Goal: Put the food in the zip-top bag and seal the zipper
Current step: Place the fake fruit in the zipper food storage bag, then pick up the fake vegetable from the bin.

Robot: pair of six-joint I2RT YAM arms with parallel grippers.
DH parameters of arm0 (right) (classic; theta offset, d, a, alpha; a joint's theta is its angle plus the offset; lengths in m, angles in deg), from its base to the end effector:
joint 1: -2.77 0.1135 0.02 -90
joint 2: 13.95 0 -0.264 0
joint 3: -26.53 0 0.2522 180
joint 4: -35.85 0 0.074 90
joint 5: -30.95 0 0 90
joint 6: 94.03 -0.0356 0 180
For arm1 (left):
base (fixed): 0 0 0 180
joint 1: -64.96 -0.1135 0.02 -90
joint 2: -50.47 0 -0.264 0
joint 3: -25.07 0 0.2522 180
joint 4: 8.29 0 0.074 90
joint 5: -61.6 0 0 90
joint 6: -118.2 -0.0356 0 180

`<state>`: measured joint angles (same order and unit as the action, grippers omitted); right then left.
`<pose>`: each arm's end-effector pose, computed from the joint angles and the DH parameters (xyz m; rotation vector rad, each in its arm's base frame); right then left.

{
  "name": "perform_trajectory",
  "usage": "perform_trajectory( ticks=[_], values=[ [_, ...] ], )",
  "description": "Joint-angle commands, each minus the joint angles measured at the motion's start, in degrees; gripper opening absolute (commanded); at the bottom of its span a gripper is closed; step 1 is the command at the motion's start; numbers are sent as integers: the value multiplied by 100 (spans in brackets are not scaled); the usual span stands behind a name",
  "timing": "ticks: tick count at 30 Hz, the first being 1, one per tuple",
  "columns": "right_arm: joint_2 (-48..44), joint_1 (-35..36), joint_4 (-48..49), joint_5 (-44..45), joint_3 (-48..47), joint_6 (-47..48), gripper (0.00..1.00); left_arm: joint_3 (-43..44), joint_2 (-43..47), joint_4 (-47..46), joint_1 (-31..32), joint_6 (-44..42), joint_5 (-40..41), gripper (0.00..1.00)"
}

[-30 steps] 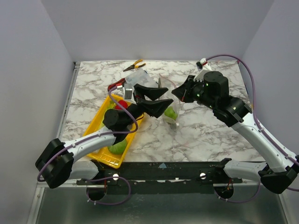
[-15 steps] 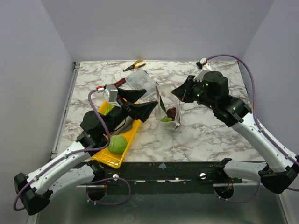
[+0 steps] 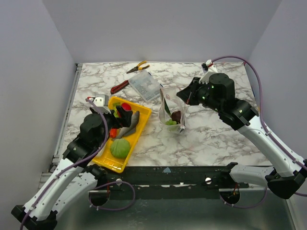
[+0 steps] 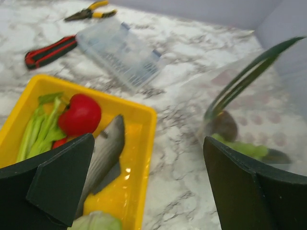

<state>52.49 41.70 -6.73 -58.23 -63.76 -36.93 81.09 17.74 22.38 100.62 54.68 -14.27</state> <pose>0.1940 0.1560 0.4223 -0.0943 1.9848 0.8240 0.1165 -0.0729 0.3420 -0.0492 1.7314 -0.5982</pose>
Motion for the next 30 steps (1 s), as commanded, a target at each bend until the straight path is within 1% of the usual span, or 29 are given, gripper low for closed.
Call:
perform_trajectory(
  ticks=[1,3,5,8,10,12,15,20,23,25,27,30],
  values=[
    [-77,22,131,61,11,91,1,-170,-565,1047,-614,310,103,99],
    [-91,17,100,64,0,91,1,-147,-1004,1274,-870,562,296,98],
    [-99,23,79,49,-26,94,1,-88,-1513,1526,-1140,872,300,98],
    [-125,24,27,71,-61,99,1,-225,-1927,1575,-1634,1330,-286,95],
    [-143,22,12,70,-80,100,1,-548,-1919,1226,-1816,1543,-693,90],
    [-148,19,9,59,-80,97,1,-786,-1859,989,-1851,1789,-672,86],
    [-124,18,14,52,-81,105,1,-948,-1947,920,-1861,1922,-304,83],
    [-73,22,46,-25,-80,133,1,-1076,-2473,735,-1886,1896,-115,76],
    [-86,18,65,-27,-55,127,1,-1035,-2782,616,-1896,1992,-226,72],
    [-83,18,48,-11,-59,139,1,-860,-3017,709,-1897,2100,-256,72],
    [-82,17,30,-3,-72,147,1,-690,-3252,918,-1896,2215,-76,72],
    [-121,21,24,16,-43,162,1,-641,-3335,975,-1905,2273,184,74]
  ],
)
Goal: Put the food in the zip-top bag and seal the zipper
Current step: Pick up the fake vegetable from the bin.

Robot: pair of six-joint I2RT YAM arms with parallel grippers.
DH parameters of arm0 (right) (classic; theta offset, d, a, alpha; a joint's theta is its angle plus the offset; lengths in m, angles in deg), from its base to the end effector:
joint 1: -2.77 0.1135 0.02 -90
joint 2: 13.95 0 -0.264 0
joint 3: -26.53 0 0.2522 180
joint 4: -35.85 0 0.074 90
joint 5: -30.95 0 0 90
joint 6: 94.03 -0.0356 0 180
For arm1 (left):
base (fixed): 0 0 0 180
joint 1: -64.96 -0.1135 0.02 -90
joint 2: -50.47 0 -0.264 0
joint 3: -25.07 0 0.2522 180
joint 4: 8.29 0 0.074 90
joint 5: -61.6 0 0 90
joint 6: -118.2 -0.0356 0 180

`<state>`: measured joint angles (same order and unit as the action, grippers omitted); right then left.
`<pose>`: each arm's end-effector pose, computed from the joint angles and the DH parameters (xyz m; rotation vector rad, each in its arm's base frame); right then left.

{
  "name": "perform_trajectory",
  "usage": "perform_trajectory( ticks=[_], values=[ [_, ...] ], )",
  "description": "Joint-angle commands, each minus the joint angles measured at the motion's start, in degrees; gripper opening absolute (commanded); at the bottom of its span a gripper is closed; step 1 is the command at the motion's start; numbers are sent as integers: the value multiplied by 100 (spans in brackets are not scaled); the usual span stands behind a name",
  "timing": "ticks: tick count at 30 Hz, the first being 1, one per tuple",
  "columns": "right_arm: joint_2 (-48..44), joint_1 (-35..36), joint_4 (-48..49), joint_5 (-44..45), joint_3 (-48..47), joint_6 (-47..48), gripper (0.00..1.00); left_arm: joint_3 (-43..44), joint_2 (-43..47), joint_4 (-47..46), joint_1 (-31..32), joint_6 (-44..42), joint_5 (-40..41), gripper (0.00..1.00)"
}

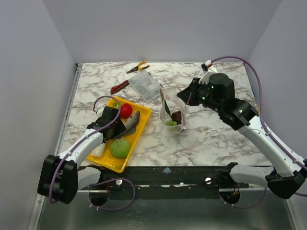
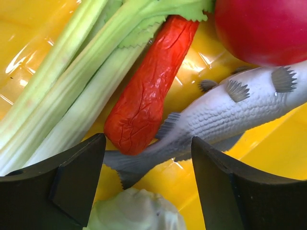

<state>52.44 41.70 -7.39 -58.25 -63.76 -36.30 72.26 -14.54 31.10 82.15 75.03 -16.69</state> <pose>0.1934 0.1556 0.4213 -0.1061 1.9933 0.8123 0.2004 -0.0544 0.1841 -0.7255 2.4417 -0.1757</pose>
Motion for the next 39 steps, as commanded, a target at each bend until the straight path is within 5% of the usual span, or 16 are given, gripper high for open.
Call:
perform_trajectory(
  ticks=[1,8,16,20,33,39],
  values=[
    [-119,18,83,46,-31,98,1,243,-121,103,-58,238,446,75],
    [-99,23,129,58,41,100,1,294,-534,20,-141,301,135,71],
    [-122,25,143,78,68,96,1,-9,-219,-289,-146,293,43,24],
    [-97,23,160,57,77,83,1,-65,135,-198,-146,228,43,13],
    [-56,22,239,-97,95,11,1,97,2074,708,-146,45,-231,5],
    [-84,16,266,-102,147,-17,1,146,2990,408,-155,96,-959,4]
  ],
)
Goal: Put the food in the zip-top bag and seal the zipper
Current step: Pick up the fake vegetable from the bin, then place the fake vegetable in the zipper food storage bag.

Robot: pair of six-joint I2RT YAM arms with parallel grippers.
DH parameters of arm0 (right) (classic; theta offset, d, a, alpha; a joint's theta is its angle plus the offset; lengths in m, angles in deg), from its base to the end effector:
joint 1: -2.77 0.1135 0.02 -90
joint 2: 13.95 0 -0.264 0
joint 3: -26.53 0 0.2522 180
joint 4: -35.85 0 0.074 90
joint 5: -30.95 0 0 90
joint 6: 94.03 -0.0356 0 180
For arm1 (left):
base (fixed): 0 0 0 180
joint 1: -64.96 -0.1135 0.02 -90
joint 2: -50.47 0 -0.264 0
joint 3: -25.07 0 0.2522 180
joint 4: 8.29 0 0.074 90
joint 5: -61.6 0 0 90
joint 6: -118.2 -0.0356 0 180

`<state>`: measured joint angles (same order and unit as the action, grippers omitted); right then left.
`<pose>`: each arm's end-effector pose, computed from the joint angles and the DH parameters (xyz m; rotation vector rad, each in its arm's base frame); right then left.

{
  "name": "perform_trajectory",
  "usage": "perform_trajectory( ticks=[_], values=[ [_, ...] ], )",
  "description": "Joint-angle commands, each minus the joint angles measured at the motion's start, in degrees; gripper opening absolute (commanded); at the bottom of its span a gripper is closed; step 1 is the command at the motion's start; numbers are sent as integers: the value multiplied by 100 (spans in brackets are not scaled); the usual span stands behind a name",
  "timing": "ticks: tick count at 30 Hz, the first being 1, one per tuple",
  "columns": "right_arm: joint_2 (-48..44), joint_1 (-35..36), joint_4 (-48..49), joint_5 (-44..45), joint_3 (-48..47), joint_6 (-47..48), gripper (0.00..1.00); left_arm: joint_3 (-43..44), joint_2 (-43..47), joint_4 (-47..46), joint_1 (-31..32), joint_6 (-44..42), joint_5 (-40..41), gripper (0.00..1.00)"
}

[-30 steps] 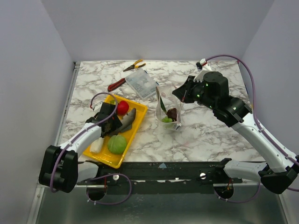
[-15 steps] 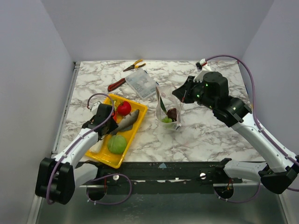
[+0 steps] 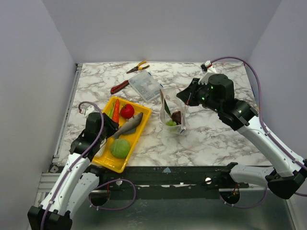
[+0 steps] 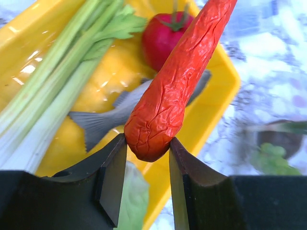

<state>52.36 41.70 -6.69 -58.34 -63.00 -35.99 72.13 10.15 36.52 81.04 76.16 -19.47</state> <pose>0.1941 0.1562 0.4184 -0.1125 1.9921 0.8104 0.1506 -0.0377 0.2466 -0.7033 2.1494 -0.4339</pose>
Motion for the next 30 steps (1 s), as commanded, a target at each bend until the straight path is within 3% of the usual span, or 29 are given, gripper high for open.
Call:
perform_trajectory(
  ticks=[1,10,16,23,30],
  values=[
    [-82,12,195,-89,78,-50,1,174,630,-267,-43,-21,-816,4],
    [-64,19,229,-105,77,-51,1,403,785,-2515,7,-28,-3076,3],
    [-54,23,216,-90,56,-43,1,442,757,-4375,539,-145,-3763,3],
    [-54,22,262,-159,-2,-86,1,1044,-159,-5199,1875,-608,-3684,3],
    [-164,25,531,-282,53,-365,1,974,-1130,-6921,2380,-358,-3518,6]
  ],
)
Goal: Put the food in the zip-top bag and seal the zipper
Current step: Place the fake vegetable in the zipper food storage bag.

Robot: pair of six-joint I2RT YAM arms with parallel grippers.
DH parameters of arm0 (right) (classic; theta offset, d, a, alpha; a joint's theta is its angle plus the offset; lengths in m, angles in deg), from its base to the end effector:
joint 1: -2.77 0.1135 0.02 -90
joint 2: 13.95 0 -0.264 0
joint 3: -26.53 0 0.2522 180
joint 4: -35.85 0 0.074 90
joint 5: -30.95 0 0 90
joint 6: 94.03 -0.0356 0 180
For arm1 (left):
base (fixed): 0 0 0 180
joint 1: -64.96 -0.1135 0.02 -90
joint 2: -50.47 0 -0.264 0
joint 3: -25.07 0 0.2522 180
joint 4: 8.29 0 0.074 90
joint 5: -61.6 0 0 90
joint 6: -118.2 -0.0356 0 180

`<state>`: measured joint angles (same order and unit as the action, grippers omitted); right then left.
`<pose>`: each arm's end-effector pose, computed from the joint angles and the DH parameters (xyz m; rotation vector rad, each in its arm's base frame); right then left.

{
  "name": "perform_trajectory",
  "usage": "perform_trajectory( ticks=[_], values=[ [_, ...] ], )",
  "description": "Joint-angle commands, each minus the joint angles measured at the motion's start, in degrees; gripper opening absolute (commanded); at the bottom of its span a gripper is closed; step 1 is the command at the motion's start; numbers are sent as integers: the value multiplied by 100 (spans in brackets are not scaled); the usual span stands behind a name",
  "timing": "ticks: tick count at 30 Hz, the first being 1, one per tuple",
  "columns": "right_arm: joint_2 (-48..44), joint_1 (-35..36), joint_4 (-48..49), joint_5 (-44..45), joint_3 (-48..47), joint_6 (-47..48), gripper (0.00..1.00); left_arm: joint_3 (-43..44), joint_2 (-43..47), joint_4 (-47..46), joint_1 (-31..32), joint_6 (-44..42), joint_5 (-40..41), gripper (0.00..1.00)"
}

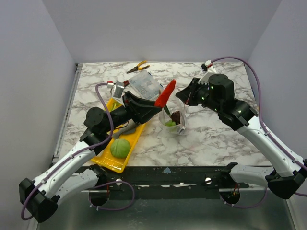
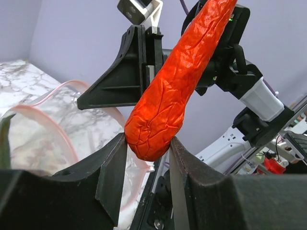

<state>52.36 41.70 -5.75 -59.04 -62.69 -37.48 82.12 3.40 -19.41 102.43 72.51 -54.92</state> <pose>0.1945 0.1571 0.4183 -0.0950 1.9885 0.8431 0.1390 -0.1266 0.3886 0.3736 1.3437 -1.4937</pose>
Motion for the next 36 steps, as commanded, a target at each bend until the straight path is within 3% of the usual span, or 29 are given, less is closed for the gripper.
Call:
perform_trajectory(
  ticks=[1,5,8,12,16,24,29,33,36],
  values=[
    [-196,23,469,-195,18,-263,1,-18,-595,-1536,287,10,54,6],
    [-295,24,574,-178,75,-345,1,-72,-977,-2080,428,-21,230,16],
    [-335,21,570,-105,80,-338,1,-88,-1116,-1954,447,-47,472,35],
    [-303,18,562,-145,42,-340,1,110,-1098,-845,456,-157,873,74],
    [-254,19,565,-160,14,-293,1,197,-853,-101,456,-441,1063,90],
    [-212,17,570,-212,27,-283,1,129,15,1041,445,-1175,1534,94],
    [-222,20,617,-238,122,-298,1,396,592,2542,359,-1530,2149,97],
    [-185,19,669,-268,149,-292,1,651,757,3525,327,-1808,2341,96],
    [-157,23,708,-339,165,-309,1,679,813,3807,328,-1790,2011,90]
  ],
)
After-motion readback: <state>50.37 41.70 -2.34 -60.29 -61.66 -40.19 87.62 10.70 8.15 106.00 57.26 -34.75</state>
